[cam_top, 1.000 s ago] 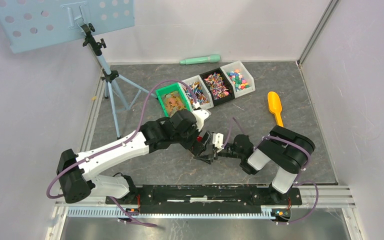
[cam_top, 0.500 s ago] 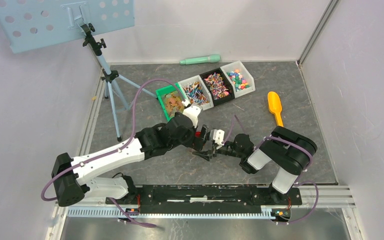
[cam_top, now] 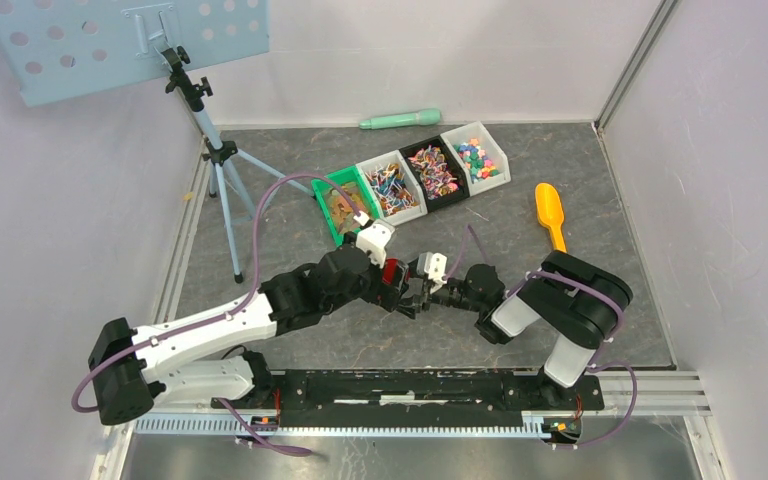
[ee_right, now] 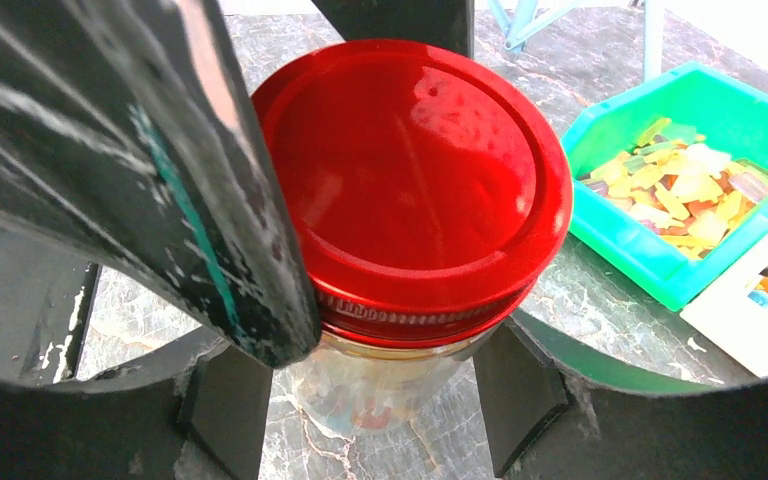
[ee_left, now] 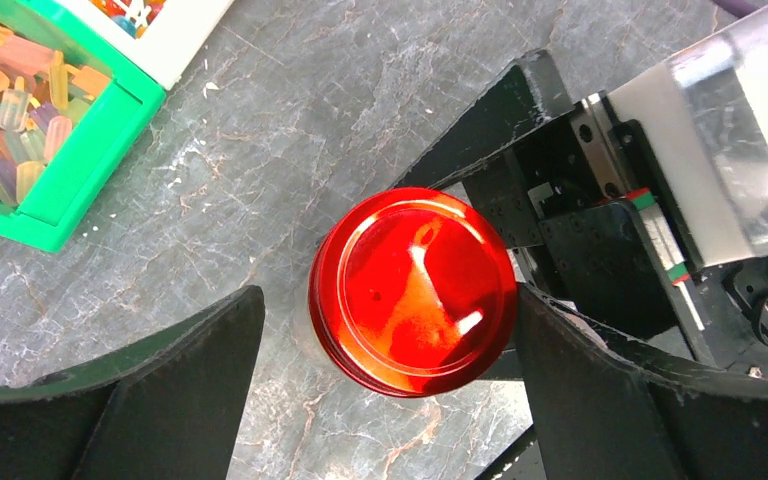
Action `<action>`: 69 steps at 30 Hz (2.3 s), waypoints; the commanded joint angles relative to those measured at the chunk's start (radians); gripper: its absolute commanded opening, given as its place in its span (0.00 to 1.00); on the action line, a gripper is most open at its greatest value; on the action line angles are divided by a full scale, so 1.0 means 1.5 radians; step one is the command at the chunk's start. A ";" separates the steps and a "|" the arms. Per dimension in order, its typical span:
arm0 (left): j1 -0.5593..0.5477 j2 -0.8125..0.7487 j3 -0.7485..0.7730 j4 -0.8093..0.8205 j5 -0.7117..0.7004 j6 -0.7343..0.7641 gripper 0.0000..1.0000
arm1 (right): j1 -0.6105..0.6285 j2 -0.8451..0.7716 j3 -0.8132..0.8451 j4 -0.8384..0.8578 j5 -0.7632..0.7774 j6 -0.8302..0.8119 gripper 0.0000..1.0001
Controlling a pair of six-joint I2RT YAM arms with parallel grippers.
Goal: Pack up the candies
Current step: Screw the bottle lid onto the packing bottle.
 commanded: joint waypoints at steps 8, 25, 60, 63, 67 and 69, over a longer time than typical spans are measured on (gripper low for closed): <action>-0.003 -0.021 0.007 0.057 0.023 0.070 1.00 | -0.002 0.008 0.029 0.192 -0.025 0.014 0.39; -0.004 -0.024 0.001 0.030 0.026 0.119 0.78 | -0.003 -0.004 0.031 0.177 -0.046 0.025 0.38; 0.091 -0.089 0.019 -0.070 0.453 0.324 0.97 | -0.026 -0.070 0.015 0.239 -0.253 0.096 0.34; 0.091 -0.096 0.028 -0.071 0.395 0.282 1.00 | -0.026 -0.086 0.009 0.143 -0.203 0.033 0.34; 0.091 -0.123 0.022 -0.060 0.312 0.239 1.00 | -0.025 -0.117 0.024 0.012 -0.141 -0.013 0.35; 0.091 -0.144 0.014 -0.042 0.283 0.207 1.00 | -0.025 -0.128 0.038 -0.059 -0.113 -0.026 0.35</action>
